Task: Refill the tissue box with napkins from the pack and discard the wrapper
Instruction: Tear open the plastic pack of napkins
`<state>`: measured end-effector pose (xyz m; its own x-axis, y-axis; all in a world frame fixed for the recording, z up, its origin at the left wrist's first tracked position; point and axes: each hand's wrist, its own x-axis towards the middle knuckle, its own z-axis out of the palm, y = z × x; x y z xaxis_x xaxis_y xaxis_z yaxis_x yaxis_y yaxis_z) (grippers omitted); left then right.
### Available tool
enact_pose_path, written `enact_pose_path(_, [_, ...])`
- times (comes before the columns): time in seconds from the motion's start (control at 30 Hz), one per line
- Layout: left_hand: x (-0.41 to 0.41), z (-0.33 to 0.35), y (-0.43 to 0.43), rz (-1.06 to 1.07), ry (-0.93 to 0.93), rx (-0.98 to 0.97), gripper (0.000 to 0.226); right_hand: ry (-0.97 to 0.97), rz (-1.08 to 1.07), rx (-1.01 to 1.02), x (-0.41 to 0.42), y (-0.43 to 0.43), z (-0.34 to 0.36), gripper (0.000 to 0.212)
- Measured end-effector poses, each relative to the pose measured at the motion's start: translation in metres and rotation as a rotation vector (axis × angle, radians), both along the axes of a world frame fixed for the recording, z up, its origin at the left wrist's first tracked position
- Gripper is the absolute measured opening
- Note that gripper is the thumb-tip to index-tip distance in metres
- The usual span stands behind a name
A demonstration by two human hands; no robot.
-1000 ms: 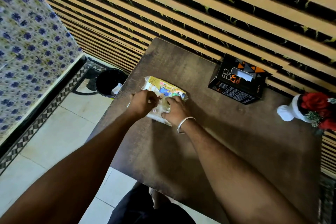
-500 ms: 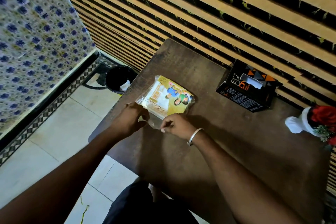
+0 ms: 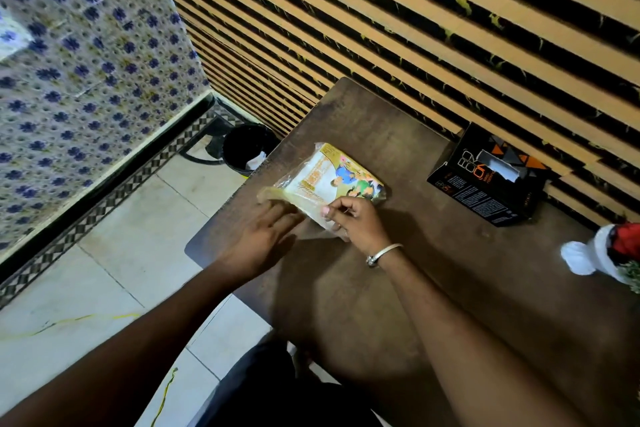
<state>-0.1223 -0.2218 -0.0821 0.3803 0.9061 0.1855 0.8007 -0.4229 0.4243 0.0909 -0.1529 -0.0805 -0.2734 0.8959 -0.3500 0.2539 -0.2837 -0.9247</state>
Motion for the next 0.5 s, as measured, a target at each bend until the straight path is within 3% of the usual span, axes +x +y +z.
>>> enact_pose_path(0.07, [0.011, -0.004, -0.002, -0.077, 0.084, -0.057, 0.032, -0.017, -0.038, 0.056, -0.001, -0.001, 0.003, 0.025])
enact_pose_path(0.2, [0.021, -0.001, 0.001, -0.017, 0.102, -0.570, 0.039, -0.069, -0.016, 0.183, 0.005, -0.004, 0.009, 0.011])
enact_pose_path(0.3, [0.025, 0.006, 0.008, 0.087, -0.116, -0.679, 0.041, -0.105, -0.041, 0.233, 0.011, -0.008, 0.009, 0.012])
enact_pose_path(0.43, [0.035, -0.003, 0.017, 0.346, -0.400, -0.596, 0.030, -0.088, -0.021, 0.204, 0.013, -0.014, 0.010, 0.004])
enact_pose_path(0.5, [0.043, -0.009, 0.022, 0.476, -0.525, -0.709, 0.022, -0.098, 0.040, 0.221, 0.008, -0.017, 0.012, 0.004])
